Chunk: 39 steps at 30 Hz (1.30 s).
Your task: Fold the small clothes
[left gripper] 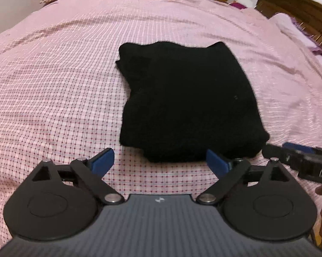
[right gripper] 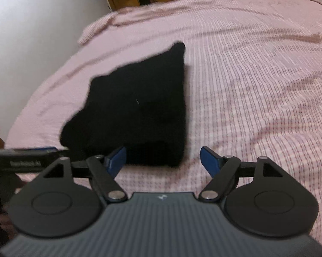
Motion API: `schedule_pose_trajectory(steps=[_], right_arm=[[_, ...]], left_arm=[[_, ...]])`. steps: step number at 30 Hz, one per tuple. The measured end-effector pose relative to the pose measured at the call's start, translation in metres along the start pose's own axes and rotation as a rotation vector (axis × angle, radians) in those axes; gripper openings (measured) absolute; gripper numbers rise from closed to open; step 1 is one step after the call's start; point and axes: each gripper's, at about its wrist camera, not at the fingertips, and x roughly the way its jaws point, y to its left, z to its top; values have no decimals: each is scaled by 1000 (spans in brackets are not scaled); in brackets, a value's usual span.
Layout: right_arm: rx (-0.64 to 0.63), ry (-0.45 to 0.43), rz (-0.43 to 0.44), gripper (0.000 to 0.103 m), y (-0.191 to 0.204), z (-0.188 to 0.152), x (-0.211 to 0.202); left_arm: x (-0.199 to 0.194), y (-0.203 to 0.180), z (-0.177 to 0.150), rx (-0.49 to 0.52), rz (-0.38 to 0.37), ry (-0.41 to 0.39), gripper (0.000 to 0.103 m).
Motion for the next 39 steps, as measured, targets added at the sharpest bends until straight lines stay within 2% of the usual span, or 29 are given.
schedule_pose_trajectory(steps=[4,7,12,39], right_arm=[[18,65,-51,78,-1,-12,16],[28,103,-74,77,-3,-19,25],[73,101,-66,77,-12,-22,28],[84,96,-71,78,-11,-26,33]], left_arm=[[15,0,-2,-5,53,35,96],[25,0,-6,-7,58,63,96],[36,4,-11,-22,64,95,96],[42,2,-11,8,89,89,96]])
